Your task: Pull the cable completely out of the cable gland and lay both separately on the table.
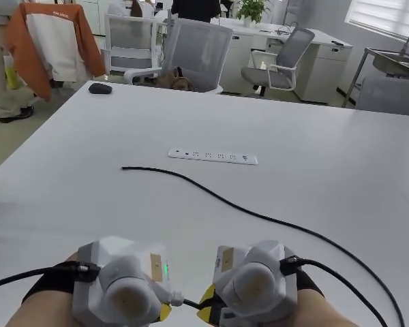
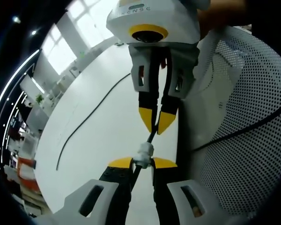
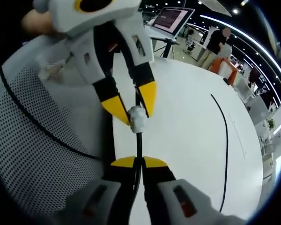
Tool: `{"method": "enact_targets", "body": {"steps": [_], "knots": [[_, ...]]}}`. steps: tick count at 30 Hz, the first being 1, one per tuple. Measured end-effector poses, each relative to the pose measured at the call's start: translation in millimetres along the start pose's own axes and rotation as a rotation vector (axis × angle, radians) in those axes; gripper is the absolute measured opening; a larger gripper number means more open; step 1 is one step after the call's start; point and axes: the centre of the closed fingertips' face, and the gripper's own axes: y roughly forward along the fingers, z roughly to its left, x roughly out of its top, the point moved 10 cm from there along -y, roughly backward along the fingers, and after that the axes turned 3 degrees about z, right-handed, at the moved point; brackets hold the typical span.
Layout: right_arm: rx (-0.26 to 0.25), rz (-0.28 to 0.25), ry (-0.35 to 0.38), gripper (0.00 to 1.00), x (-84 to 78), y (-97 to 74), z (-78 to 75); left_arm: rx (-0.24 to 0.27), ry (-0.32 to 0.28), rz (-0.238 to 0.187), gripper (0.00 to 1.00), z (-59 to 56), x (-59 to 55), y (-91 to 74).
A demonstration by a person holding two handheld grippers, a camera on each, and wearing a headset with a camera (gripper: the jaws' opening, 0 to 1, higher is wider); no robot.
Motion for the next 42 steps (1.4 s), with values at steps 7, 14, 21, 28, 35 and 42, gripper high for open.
{"method": "enact_targets", "body": {"steps": [7,14,21,28,35,42], "knots": [[-0.015,0.096,0.044,0.03,-12.8,2.7,-4.6,0.012,-0.009,0.002,0.17,2.3,-0.7,-0.4],[-0.021,0.142,0.088,0.03,-20.1,3.0,-7.4,0.017,-0.014,0.003,0.17,3.4,-1.0,-0.4],[-0.031,0.163,0.072,0.07,-21.1,2.5,-7.1,0.026,-0.016,-0.004,0.17,4.4,-0.3,-1.4],[-0.026,-0.047,0.034,0.17,3.3,-4.0,-5.6,0.026,-0.01,0.003,0.17,4.3,-0.8,-1.2],[-0.016,-0.035,-0.019,0.03,4.4,-2.5,-2.0,0.023,-0.007,-0.006,0.17,3.9,0.2,-1.7],[-0.022,-0.036,0.011,0.03,3.1,-3.1,-3.9,0.025,-0.01,-0.016,0.17,4.0,1.7,-2.0]]}}
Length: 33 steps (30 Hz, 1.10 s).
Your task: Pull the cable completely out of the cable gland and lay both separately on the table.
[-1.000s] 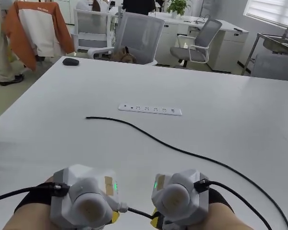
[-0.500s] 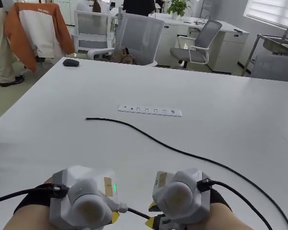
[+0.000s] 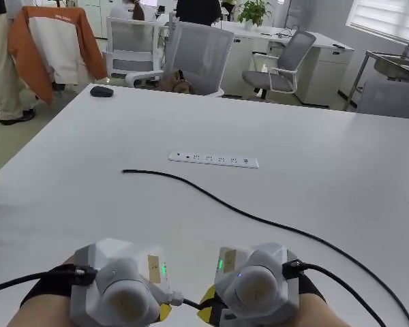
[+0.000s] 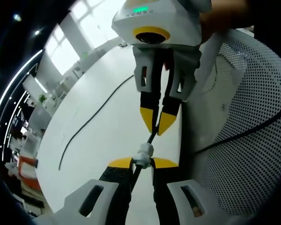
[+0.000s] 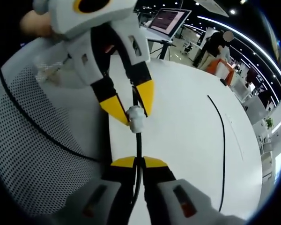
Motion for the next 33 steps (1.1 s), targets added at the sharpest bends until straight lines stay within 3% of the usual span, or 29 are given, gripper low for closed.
{"method": "enact_targets", "body": {"steps": [9,13,18,33], "knots": [[-0.025,0.008,0.011,0.03,-1.2,-0.9,-2.5,0.017,-0.009,0.002,0.17,1.4,-1.2,-1.9],[-0.047,0.082,0.01,0.03,-9.7,-0.4,-4.8,0.023,-0.012,0.005,0.17,1.7,-1.4,-2.3],[-0.072,0.13,0.043,0.03,-17.5,-1.5,-9.9,0.035,-0.025,0.007,0.17,4.1,-2.7,-3.1],[-0.121,0.213,0.133,0.03,-32.8,-5.8,-17.8,0.053,-0.041,0.003,0.17,5.7,-2.9,-4.1]]}}
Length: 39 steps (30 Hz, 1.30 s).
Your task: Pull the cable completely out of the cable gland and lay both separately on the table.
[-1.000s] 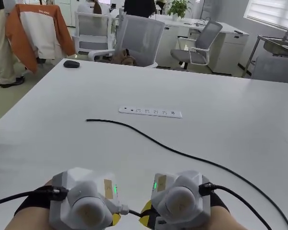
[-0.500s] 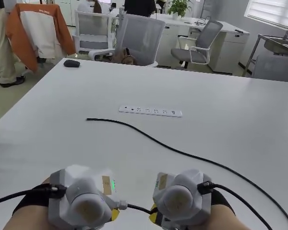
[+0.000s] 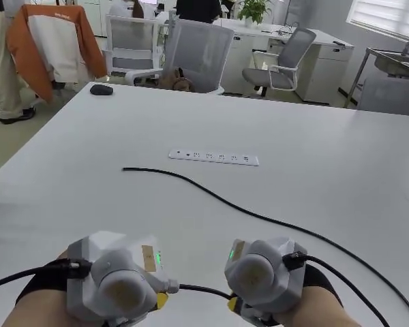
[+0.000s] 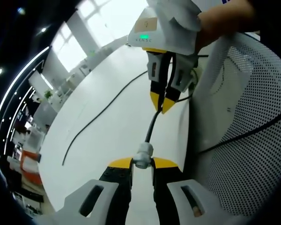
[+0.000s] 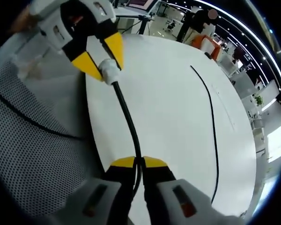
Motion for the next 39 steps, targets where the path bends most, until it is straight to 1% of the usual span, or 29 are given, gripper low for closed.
{"method": "enact_targets", "body": {"steps": [3,5,6,8,12,18,20,22,23,25,26,27,30,31,32,34,35,36,38,39], "knots": [[-0.014,0.019,0.026,0.03,-3.2,0.2,-3.1,-0.001,0.0,0.005,0.17,0.1,-0.6,0.5],[-0.05,0.05,0.051,0.03,-7.8,-0.9,-7.3,-0.006,-0.002,0.007,0.17,-0.4,-1.2,0.3],[-0.054,0.053,0.07,0.03,-9.9,-2.0,-9.7,-0.007,0.001,0.01,0.17,-0.7,-1.4,0.2],[-0.045,0.032,0.116,0.03,-11.1,-3.1,-12.0,-0.011,0.004,0.012,0.17,-1.0,-1.1,0.5],[-0.056,0.025,0.106,0.03,-9.3,-4.4,-10.8,-0.014,0.005,0.009,0.17,-0.9,-0.9,0.2],[-0.071,-0.011,0.082,0.03,-2.9,-6.9,-9.5,-0.016,0.005,0.008,0.17,-1.2,-1.0,-0.3],[-0.085,-0.053,0.038,0.03,2.6,-8.2,-9.8,-0.018,0.004,0.007,0.17,-1.5,-1.0,0.0],[-0.11,-0.103,-0.023,0.03,11.0,-10.2,-8.8,-0.023,0.007,0.008,0.17,-1.9,-0.7,0.8],[-0.114,-0.115,-0.035,0.03,13.6,-10.9,-7.7,-0.023,0.011,0.008,0.17,-1.9,-0.5,0.8],[-0.108,-0.138,-0.044,0.03,17.3,-11.8,-5.6,-0.024,0.012,0.008,0.17,-1.9,-0.3,1.1],[-0.112,-0.159,-0.059,0.03,19.6,-13.0,-5.3,-0.025,0.011,0.008,0.17,-1.8,-0.2,1.2],[-0.113,-0.166,-0.062,0.03,20.4,-13.6,-5.4,-0.023,0.012,0.009,0.17,-1.6,-0.3,1.1],[-0.109,-0.215,-0.052,0.03,26.3,-15.6,-5.0,-0.022,0.011,0.008,0.17,-0.6,-0.4,1.0],[-0.105,-0.224,-0.052,0.03,28.1,-15.8,-5.1,-0.021,0.013,0.008,0.17,-0.3,-0.2,1.0],[-0.068,-0.263,-0.017,0.03,32.4,-14.3,-4.9,-0.022,0.017,0.007,0.17,0.1,0.5,1.1],[-0.011,-0.299,0.023,0.03,35.8,-12.5,-7.5,-0.02,0.018,0.005,0.17,0.8,1.5,0.6],[0.013,-0.304,0.041,0.03,36.8,-11.3,-13.9,-0.018,0.018,0.003,0.17,1.4,1.7,0.1],[0.016,-0.301,0.046,0.03,37.2,-10.9,-19.7,-0.018,0.016,0.002,0.17,1.5,1.7,0.0],[0.0,-0.313,0.058,0.03,38.3,-11.4,-39.9,-0.02,0.014,0.001,0.17,0.5,1.1,-0.3],[-0.006,-0.332,0.081,0.03,38.7,-11.2,-54.6,-0.022,0.015,0.003,0.17,-0.6,0.9,-0.3]]}}
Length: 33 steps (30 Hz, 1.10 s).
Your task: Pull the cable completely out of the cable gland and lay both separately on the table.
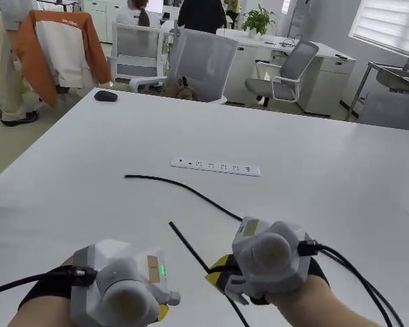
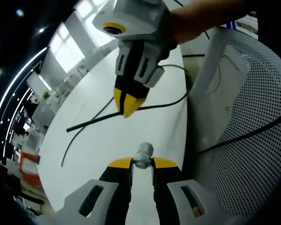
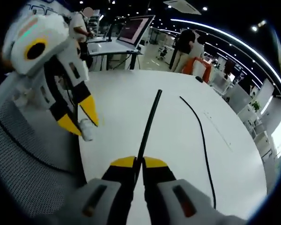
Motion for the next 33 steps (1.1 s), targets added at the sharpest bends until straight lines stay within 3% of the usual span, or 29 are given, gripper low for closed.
{"method": "enact_targets", "body": {"steps": [3,6,9,12,17,20,23,26,29,33], "knots": [[-0.063,-0.028,0.104,0.03,2.2,-1.6,-41.2,-0.007,0.006,0.002,0.17,-2.0,0.3,0.9],[-0.176,-0.041,0.173,0.03,-1.9,1.8,-85.6,-0.015,0.011,0.005,0.17,-3.2,0.3,2.0],[-0.277,0.057,0.264,0.04,-22.1,4.7,-126.6,-0.017,0.014,0.006,0.17,-3.7,0.4,2.6],[-0.332,0.128,0.324,0.05,-49.7,1.6,-150.2,-0.016,0.011,0.006,0.17,-3.6,-0.6,2.1],[-0.394,0.178,0.503,0.06,-100.4,-9.2,-164.0,-0.015,-0.008,0.012,0.17,-2.9,-6.6,0.0],[-0.408,0.207,0.63,0.06,-131.2,-15.0,-164.6,-0.019,-0.009,0.017,0.17,-2.6,-7.1,1.7],[-0.412,0.243,0.628,0.08,-145.8,-19.6,-160.1,-0.03,0.0,0.028,0.17,-4.0,-6.9,3.9],[-0.388,0.264,0.695,0.11,-157.2,-21.3,-153.4,-0.034,0.0,0.034,0.17,-3.9,-7.4,4.4],[-0.391,0.33,0.655,0.2,-162.7,-23.6,-149.2,-0.028,-0.009,0.032,0.17,-1.8,-7.5,4.4],[-0.345,0.311,0.644,0.19,-161.0,-23.8,-144.6,-0.025,-0.011,0.035,0.17,-0.5,-6.8,5.6]]}}
